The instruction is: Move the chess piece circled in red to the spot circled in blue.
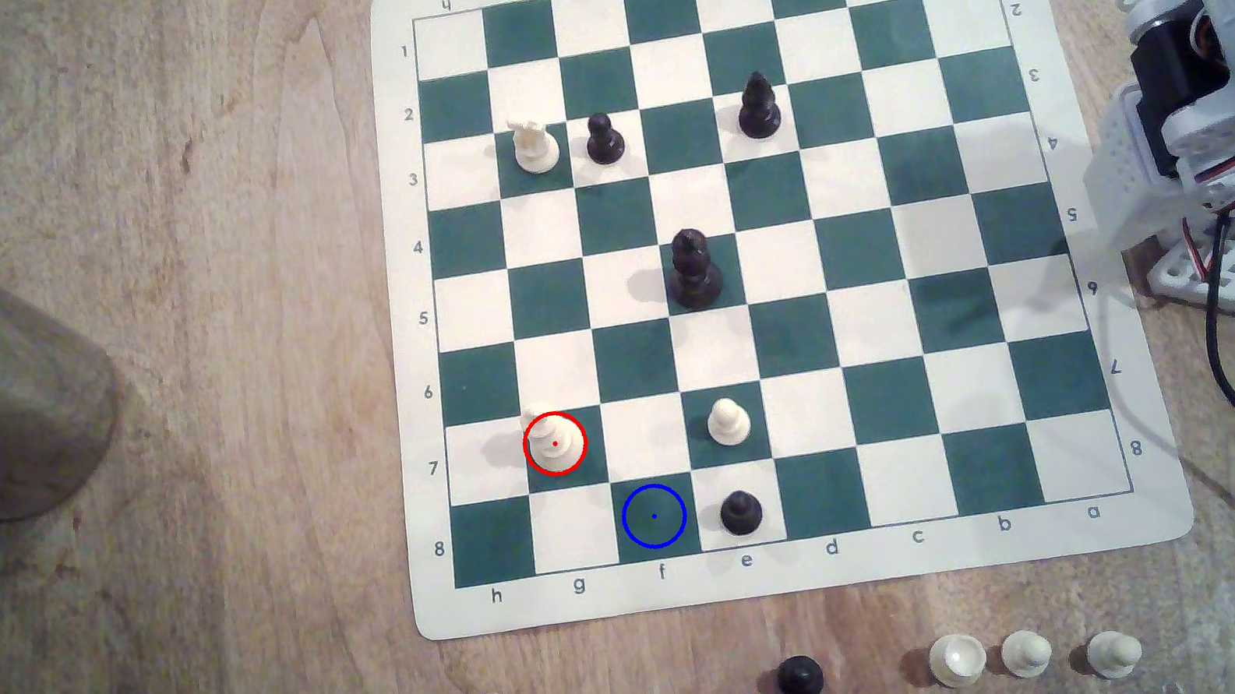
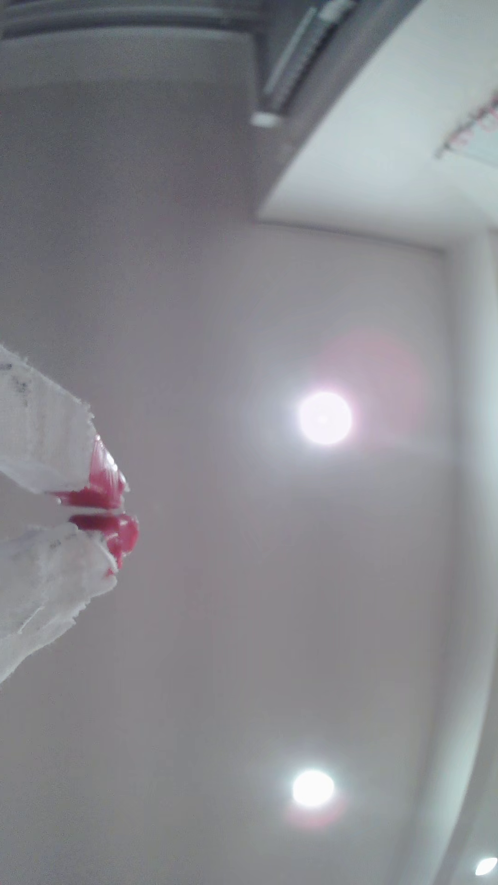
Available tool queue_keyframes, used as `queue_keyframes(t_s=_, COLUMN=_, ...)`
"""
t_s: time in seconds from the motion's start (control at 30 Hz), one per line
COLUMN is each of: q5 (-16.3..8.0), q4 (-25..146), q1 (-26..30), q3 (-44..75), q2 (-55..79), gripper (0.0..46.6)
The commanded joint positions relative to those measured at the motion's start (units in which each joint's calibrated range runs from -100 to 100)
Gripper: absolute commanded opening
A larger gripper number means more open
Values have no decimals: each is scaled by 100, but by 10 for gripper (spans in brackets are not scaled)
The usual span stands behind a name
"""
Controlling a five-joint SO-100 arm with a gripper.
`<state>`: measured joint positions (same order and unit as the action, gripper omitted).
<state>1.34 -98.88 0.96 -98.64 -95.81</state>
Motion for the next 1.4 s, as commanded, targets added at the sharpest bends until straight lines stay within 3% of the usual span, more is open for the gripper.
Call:
queue_keyframes(t_s=0.0, q5=-15, q4=69, q1=-22, q3=-136, q2=-3, gripper=2)
queue_keyframes(t_s=0.2, q5=-15, q4=2272, q1=182, q3=19, q2=-3, gripper=2)
queue_keyframes(t_s=0.8, q5=-59, q4=11526, q1=174, q3=2829, q2=6, gripper=2)
queue_keyframes(t_s=1.1, q5=-78, q4=13066, q1=362, q3=3092, q2=761, gripper=2)
queue_keyframes(t_s=1.37, q5=-98, q4=14860, q1=808, q3=4280, q2=2000, gripper=5)
